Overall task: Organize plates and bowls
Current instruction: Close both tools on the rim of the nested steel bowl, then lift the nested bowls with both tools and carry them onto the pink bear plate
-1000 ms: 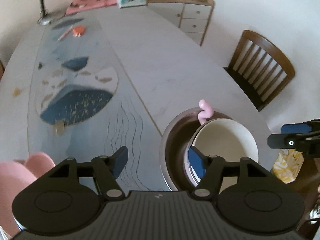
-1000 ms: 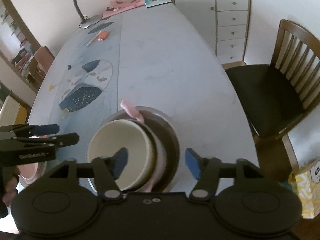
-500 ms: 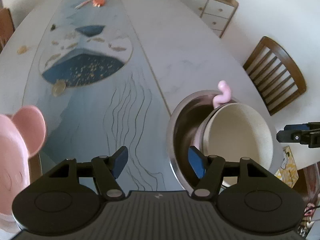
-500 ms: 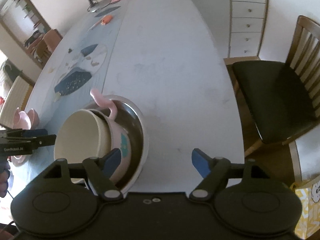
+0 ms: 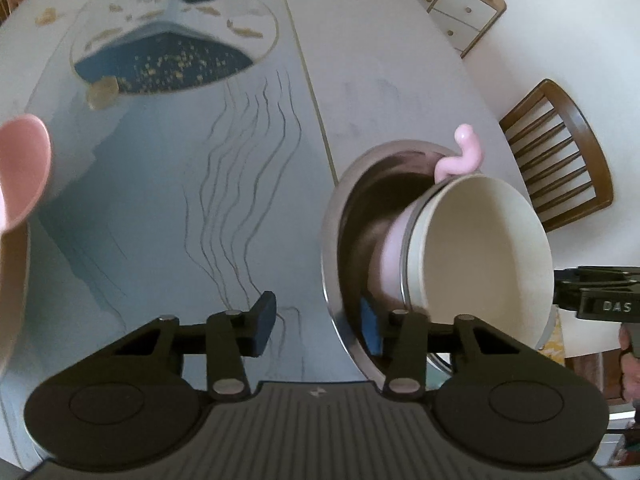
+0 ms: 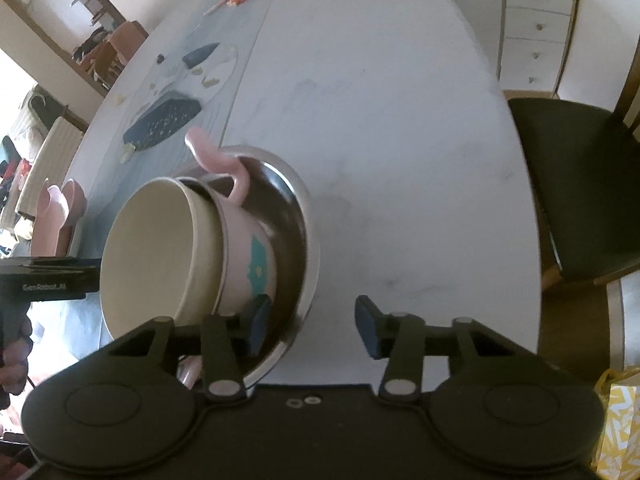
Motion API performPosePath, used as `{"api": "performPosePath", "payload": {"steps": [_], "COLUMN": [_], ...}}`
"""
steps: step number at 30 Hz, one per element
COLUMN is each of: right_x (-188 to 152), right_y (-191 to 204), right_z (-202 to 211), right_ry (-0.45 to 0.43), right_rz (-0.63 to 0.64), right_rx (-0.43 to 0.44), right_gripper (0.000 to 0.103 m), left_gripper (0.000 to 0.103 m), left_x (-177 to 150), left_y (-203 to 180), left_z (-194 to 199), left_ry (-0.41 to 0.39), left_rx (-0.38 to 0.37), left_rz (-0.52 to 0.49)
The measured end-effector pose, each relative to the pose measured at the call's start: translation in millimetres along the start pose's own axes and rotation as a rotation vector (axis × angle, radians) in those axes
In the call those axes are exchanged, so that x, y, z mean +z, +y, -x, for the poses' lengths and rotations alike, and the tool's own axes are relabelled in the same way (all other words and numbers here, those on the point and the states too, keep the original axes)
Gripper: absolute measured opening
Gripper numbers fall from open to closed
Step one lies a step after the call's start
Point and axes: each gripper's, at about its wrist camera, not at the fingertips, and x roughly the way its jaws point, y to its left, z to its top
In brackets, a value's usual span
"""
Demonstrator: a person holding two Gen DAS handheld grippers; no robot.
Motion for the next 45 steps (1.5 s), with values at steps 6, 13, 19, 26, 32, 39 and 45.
{"api": "performPosePath", "payload": {"steps": [6,13,19,26,32,39,45], "right_x": [0,2,1,3,10,27,41], "right_y": [-1,7,16,28,49,98,151], "right_z": [-9,-9,-5,6,21,35,24], "right_ry": [0.055,0.064,0.049,0.004,-0.020,-0.048,-0.049], "right_rz": [-0.017,0.011,0.056,0.088,0.106,0.164,0.222], "right_rx": [0.025,0.017,-0.004,-0.003,0.017,0.054,0.099], "right_gripper": [0.031,0.016,0.016,0.016,0.016,0.016,0.015], "left_gripper": [0.022,0.013,0.012,0.012,0.012,0.013,0.013], "left_x": [-4,-5,-10,-10,-7,-4,-8], "left_y": [-7,-10,-12,-8,2,38,82], "left_z": [-1,0,4,19,50,95,128], "left_ry": [0.007,-0.008,-0.028,-0.068,-0.099,-0.144,-0.181], "left_rx": [-0.015,-0.013,0.012,0.022,0.036,0.056,0.092], "left_rz": [0.011,0.009,0.014,0.012,0.038,0.105,0.155]}}
